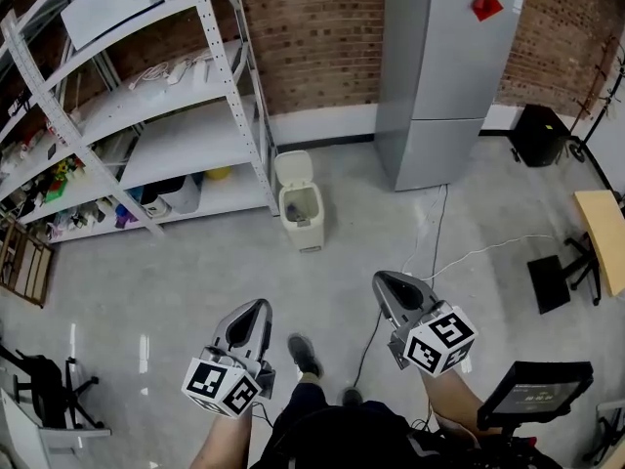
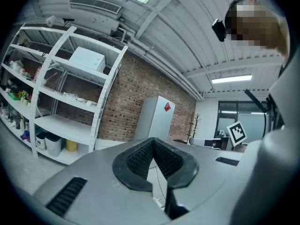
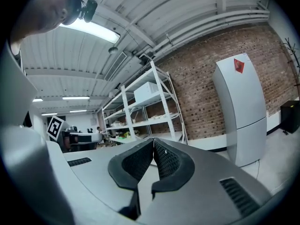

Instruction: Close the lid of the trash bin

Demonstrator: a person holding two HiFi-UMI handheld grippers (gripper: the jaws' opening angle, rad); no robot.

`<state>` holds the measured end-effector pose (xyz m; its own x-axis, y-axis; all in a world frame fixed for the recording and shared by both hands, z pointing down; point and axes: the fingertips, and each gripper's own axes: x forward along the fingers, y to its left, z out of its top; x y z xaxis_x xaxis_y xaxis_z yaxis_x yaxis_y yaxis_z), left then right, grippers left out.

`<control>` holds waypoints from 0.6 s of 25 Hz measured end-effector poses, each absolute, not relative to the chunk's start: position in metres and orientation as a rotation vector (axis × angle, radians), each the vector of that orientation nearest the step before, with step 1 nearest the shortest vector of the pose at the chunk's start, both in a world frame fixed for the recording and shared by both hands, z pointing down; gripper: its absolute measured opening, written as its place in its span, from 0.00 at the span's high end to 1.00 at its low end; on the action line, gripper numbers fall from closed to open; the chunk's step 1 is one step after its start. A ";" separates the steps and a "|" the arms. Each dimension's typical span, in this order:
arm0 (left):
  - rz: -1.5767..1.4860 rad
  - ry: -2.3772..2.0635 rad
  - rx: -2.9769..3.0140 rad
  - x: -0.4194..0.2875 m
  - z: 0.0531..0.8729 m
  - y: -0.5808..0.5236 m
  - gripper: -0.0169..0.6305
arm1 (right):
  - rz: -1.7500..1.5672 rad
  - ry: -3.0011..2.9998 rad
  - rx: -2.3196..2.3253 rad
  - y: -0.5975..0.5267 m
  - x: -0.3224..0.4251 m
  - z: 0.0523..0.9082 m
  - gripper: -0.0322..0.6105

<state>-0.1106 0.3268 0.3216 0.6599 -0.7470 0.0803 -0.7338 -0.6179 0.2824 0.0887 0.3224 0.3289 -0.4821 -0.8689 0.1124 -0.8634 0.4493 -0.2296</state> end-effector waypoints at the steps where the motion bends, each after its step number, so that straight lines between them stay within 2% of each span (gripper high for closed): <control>1: -0.072 -1.190 2.589 -0.112 0.323 0.312 0.98 | -0.399 2.656 -1.594 0.309 0.087 0.331 0.94; 15: -0.164 -1.155 2.618 -0.162 0.322 0.083 0.98 | -0.363 2.674 -1.693 0.091 0.041 0.323 0.94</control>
<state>-0.1624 0.0829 0.3223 0.6748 -0.7380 0.0069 -0.7068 -0.6435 0.2937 0.0406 0.0913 0.3231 -0.4346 -0.8867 0.1579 -0.8967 0.4096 -0.1679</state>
